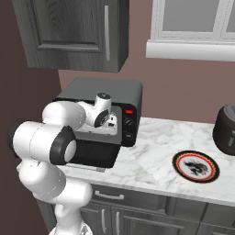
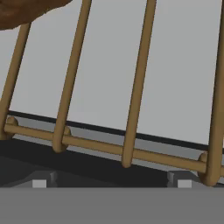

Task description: Pick up the bagel from the plate, place it on the toaster oven rack, close the door, and set the timer.

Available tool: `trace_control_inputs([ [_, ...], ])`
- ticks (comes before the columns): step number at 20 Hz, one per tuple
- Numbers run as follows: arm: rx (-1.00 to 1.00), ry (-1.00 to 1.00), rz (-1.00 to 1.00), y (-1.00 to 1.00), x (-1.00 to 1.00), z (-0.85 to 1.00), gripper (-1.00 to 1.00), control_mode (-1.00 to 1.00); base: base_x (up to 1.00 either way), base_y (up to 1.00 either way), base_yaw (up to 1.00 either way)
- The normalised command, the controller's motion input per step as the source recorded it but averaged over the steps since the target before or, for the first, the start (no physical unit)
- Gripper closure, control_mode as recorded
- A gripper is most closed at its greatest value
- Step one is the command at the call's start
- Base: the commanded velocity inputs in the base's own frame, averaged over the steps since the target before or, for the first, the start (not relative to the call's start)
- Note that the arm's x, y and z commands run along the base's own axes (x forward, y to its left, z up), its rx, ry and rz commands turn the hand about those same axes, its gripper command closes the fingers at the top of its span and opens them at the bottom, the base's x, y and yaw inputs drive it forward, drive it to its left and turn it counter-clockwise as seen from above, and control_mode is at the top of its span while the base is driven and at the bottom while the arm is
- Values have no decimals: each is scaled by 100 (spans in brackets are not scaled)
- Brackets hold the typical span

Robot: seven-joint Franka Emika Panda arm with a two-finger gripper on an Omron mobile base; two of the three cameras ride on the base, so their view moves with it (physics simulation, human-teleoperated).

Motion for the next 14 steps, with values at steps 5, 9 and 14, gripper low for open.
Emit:
trace_control_inputs([
  [5,2,-1,0,-1,-18,0,-100,-100,0,0,0],
  [9,3,-2,-1,-22,-89,0,-100,-100,0,0,0],
  [14,6,0,-6,-49,-87,5,-100,-100,0,0,0],
])
